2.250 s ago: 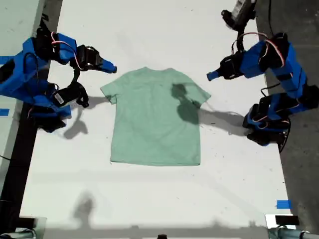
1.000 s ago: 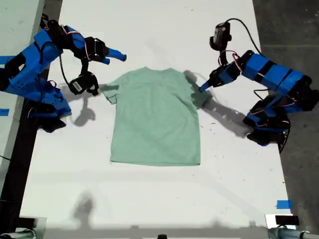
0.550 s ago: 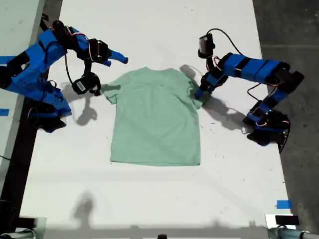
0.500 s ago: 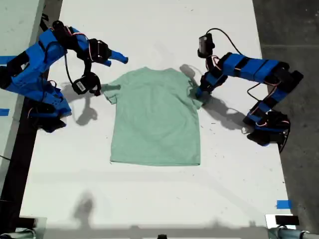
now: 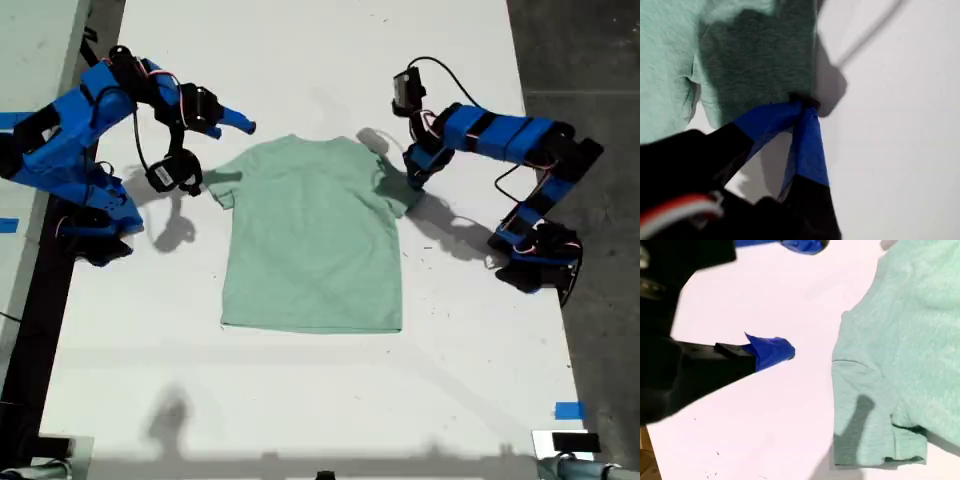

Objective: Fold tshirt

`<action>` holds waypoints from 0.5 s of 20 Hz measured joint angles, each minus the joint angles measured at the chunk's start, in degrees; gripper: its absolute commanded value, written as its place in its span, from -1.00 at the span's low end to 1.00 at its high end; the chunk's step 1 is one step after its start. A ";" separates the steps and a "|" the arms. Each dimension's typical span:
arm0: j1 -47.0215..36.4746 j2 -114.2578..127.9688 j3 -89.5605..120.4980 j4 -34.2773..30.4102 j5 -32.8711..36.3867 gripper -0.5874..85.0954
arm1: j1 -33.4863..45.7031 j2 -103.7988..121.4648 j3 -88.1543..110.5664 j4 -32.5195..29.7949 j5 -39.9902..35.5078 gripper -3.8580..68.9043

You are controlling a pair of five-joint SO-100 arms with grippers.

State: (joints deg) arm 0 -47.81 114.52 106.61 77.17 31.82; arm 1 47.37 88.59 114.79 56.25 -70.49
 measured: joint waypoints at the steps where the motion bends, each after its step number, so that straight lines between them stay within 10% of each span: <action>1: 0.00 0.00 0.00 0.00 0.00 -0.30 | 0.00 -0.09 -0.79 0.70 0.00 -0.85; 10: 0.00 0.00 0.18 0.00 0.00 -0.29 | 0.00 12.74 -18.81 26.10 -0.53 -0.85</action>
State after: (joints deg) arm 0 -47.81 114.52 106.79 77.17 31.82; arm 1 47.37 101.34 95.98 82.35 -71.02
